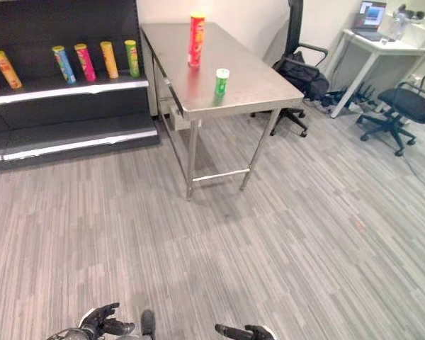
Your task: Put the goods on the table back onto the shelves and tidy them up.
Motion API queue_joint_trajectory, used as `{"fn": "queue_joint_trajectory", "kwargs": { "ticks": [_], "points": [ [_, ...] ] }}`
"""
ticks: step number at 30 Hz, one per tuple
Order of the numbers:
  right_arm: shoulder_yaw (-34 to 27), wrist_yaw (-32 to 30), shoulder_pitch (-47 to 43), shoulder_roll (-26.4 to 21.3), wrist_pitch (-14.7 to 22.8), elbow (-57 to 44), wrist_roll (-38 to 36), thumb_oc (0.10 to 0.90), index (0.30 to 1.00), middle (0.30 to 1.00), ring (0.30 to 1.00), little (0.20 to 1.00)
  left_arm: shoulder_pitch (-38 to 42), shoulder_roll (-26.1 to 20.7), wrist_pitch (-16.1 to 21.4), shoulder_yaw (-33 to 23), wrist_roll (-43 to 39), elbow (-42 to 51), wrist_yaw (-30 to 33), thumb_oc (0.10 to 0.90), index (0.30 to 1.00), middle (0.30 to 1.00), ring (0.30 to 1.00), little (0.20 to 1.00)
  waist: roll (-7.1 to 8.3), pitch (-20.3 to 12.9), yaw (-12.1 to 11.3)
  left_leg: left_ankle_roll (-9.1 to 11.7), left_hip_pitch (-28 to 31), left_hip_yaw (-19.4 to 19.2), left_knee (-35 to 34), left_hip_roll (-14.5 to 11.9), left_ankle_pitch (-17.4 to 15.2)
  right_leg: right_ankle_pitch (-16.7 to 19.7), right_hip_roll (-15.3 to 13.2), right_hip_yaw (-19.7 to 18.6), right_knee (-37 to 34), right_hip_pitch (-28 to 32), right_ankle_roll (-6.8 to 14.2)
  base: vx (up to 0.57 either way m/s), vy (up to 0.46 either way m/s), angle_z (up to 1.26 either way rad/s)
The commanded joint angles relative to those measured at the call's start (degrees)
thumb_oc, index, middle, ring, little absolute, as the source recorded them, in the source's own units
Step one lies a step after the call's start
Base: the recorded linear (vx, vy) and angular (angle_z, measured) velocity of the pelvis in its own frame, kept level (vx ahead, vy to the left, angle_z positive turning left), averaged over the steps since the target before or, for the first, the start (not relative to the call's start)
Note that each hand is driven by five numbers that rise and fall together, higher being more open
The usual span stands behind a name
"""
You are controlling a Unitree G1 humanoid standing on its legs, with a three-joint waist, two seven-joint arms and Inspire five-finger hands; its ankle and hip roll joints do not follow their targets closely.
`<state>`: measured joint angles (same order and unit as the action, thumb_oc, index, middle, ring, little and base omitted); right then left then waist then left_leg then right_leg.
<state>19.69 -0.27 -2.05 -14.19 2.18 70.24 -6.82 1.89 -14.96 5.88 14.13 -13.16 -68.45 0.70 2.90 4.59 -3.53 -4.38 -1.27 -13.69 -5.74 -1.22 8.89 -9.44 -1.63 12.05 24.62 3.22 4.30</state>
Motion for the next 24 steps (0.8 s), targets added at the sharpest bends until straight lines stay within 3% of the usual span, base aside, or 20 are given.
{"fn": "queue_joint_trajectory", "kwargs": {
  "ticks": [1, 2, 3, 5, 7, 8, 12, 17, 21, 22, 23, 24],
  "points": [
    [-0.57, 0.12, -2.06, -1.78, 1.15, -1.36, 1.16, 0.8, 0.9, 0.9, 0.9, 0.9, 0.71, -1.34, 1.09, -0.48, 1.34, 2.11, 0.51, 0.8, 0.9, 0.9, 0.9, 0.9, 0.49, 1.33, 0.13, 3.49, -1.08, -0.13, 0.9, 1.0, -3.74, 14.49, -10.09, -2.44, 1.37, -0.96, 6.46, 0.14, 0.241, 0.02],
    [-0.57, 0.12, -2.07, -1.8, 1.15, -1.35, 1.16, 0.8, 0.9, 0.9, 0.9, 0.9, 0.73, -1.32, 1.09, -0.48, 1.34, 2.11, 0.51, 0.8, 0.9, 0.9, 0.9, 0.9, 0.35, 1.21, 0.04, 3.52, -1.21, -0.19, 0.87, 0.82, -3.69, 14.68, -9.91, -2.49, 1.2, -1.09, 6.4, 0.16, 0.211, 0.21],
    [-0.86, 0.04, -1.65, -1.74, 0.99, -1.19, 1.36, 0.8, 0.9, 0.9, 0.9, 0.9, 0.77, -1.62, 0.87, -0.53, 1.39, 2.25, 0.53, 0.8, 0.9, 0.9, 0.9, 0.9, -0.7, 1.87, 0.63, 2.46, 0.89, -0.62, 0.74, 1.29, -5.19, 17.56, -12.02, -0.08, 6.68, -3.48, 6.27, 0.18, 0.184, 0.37],
    [-0.97, -0.04, -1.05, -1.68, 0.91, -1.04, 1.6, 0.8, 0.9, 0.9, 0.9, 0.9, 0.84, -1.61, 0.87, -0.49, 1.09, 2.33, 0.42, 0.8, 0.9, 0.9, 0.9, 0.9, -1.48, 2.16, 1.25, 2.25, 2.6, -0.77, 0.74, 1.45, -6.68, 16.31, -13.42, 2.33, 8.22, -5.67, 5.55, 0.24, 0.159, 0.32],
    [-1.3, -0.33, -0.41, -1.93, 0.8, -0.72, 1.83, 0.8, 0.9, 0.9, 0.9, 0.9, 1.14, -1.5, 1.08, -0.29, 1.0, 2.4, 0.44, 0.8, 0.9, 0.9, 0.9, 0.9, -1.67, 2.84, 2.18, 2.9, 3.89, -0.86, 0.74, 1.47, -7.77, 12.1, -13.84, 5.23, 2.55, -6.57, 4.55, 0.24, -0.006, 0.04],
    [-1.7, -0.47, -0.12, -1.95, 0.62, 0.03, 1.85, 0.8, 0.9, 0.9, 0.9, 0.9, 1.57, -1.11, 1.21, 0.24, 1.15, 1.69, 0.28, 0.8, 0.9, 0.9, 0.9, 0.9, -1.85, 3.22, 2.85, 3.64, 5.05, -1.14, 0.74, 1.17, -8.85, 9.93, -12.73, 6.81, -4.66, -8.35, 3.66, 0.26, -0.086, 0.02],
    [-1.99, -0.19, 1.0, -1.65, 0.26, 1.22, 2.43, 0.8, 0.9, 0.9, 0.9, 0.9, 1.99, -0.44, 1.38, 0.58, 2.01, 1.63, -0.07, 0.8, 0.9, 0.9, 0.9, 0.9, -0.14, 4.18, 4.99, 5.13, 9.01, -1.17, 0.74, 1.71, -11.79, 16.01, -9.59, 6.88, -22.09, -10.37, 5.93, 0.25, -0.122, -0.3],
    [-1.74, -0.18, 2.33, -1.55, 0.43, 2.39, 2.94, 0.8, 0.9, 0.9, 0.9, 0.9, 1.75, 0.72, 1.57, 0.71, 1.8, 1.96, -0.39, 0.8, 0.9, 0.9, 0.9, 0.9, 0.55, 2.67, 5.35, 6.46, 11.26, -0.43, 1.25, 0.91, -12.71, 16.89, -7.09, 6.21, -28.05, -5.7, 5.15, 0.22, -0.147, 0.24],
    [-1.41, -0.13, 1.99, -2.39, 0.94, 1.43, 2.12, 0.8, 0.9, 0.9, 0.9, 0.9, 1.8, 1.33, 1.58, 1.08, 0.14, 3.67, -0.46, 0.8, 0.9, 0.9, 0.9, 0.9, 1.43, 2.72, 4.93, 8.97, 6.16, 0.19, 14.99, -1.71, -14.68, 14.64, -5.75, 6.96, -29.54, -2.26, 3.26, 0.14, -0.212, 0.14],
    [-1.54, -0.31, 1.79, -2.79, 1.08, 0.81, 1.5, 0.8, 0.9, 0.9, 0.9, 0.9, 1.98, 1.37, 1.54, 1.37, -0.54, 4.38, -0.36, 0.8, 0.9, 0.9, 0.9, 0.9, 1.74, 3.27, 4.82, 10.15, 3.31, 0.66, 21.35, -2.72, -13.29, 13.92, -5.41, 7.06, -29.62, -1.49, 2.35, 0.06, -0.132, 0.05],
    [-1.55, -0.3, 1.77, -2.76, 1.08, 0.81, 1.51, 0.8, 0.9, 0.9, 0.9, 0.9, 2.01, 1.33, 1.54, 1.37, -0.55, 4.38, -0.36, 0.8, 0.9, 0.9, 0.9, 0.9, 1.85, 3.09, 4.97, 10.1, 2.97, 0.78, 21.39, -2.6, -13.14, 13.97, -5.54, 7.18, -29.62, -1.73, 2.35, 0.05, -0.195, -0.01],
    [-1.84, -0.68, 1.2, -3.58, 1.25, -0.33, 0.24, 0.8, 0.9, 0.9, 0.9, 0.9, 1.93, 1.36, 1.6, 1.62, -2.0, 6.57, -0.23, 0.8, 0.9, 0.9, 0.9, 0.9, 2.02, 4.75, 4.13, 12.37, -2.04, 2.3, 32.49, -4.74, -8.8, 12.28, -4.45, 7.55, -29.62, 0.26, 0.42, 0.04, -0.159, -0.06]
  ]
}}
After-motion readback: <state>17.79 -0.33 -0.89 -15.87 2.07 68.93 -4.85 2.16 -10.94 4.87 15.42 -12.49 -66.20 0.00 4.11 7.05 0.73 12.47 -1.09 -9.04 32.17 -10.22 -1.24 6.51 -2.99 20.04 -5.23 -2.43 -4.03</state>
